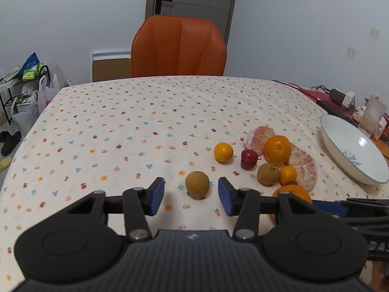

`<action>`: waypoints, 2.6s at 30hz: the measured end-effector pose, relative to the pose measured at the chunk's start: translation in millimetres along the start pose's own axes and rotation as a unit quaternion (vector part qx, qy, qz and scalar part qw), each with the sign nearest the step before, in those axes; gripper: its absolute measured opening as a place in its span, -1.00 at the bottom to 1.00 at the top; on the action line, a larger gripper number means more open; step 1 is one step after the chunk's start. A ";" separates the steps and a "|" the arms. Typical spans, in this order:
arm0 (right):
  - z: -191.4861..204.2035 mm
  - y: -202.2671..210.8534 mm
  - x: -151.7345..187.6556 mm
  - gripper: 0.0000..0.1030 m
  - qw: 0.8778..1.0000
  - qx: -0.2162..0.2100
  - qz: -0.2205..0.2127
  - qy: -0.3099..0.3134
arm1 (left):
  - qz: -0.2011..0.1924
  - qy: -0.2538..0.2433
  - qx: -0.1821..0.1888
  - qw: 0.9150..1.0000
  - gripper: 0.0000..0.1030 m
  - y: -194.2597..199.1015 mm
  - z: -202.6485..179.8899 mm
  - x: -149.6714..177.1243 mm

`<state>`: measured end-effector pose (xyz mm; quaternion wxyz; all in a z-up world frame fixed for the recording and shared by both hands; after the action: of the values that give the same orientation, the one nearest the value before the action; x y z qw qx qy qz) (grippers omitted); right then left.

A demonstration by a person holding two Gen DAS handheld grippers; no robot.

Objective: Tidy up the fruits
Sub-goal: 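Grasp the kiwi with the left gripper while the right gripper grasps the large orange, then carry the kiwi and orange to the white plate and release both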

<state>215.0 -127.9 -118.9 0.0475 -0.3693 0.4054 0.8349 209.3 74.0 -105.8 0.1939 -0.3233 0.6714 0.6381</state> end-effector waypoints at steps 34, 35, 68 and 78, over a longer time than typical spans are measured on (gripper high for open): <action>-40.5 87.4 12.7 -0.29 0.993 0.040 -0.100 -0.039 | -0.058 -0.059 0.055 0.995 -0.56 44.2 -84.6 -0.5; -42.9 90.9 13.5 -0.29 0.993 0.043 -0.103 -0.041 | -0.059 -0.061 0.058 0.995 -0.56 45.3 -88.8 -0.4; -124.8 144.8 20.4 -0.28 0.979 0.119 -0.151 -0.072 | -0.051 -0.139 0.115 0.982 -0.56 23.2 -204.8 -12.9; -145.1 134.4 4.5 -0.28 0.980 0.136 -0.135 -0.056 | -0.037 -0.154 0.120 0.980 -0.56 -3.8 -229.0 -24.8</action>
<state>244.8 -321.9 -93.4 0.2317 -0.3636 0.4580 0.7774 264.5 -146.2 -66.6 0.3557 -0.2207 0.6928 0.5872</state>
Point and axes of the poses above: each gripper's, at about its wrist camera, not at the fingertips, and y roughly against the way its jaws point, z to its left, x to its underside, the point moved 3 cm from there along -y, roughly the way its jaws point, and after that the axes turned 8 degrees about z, right-handed, at the moved point
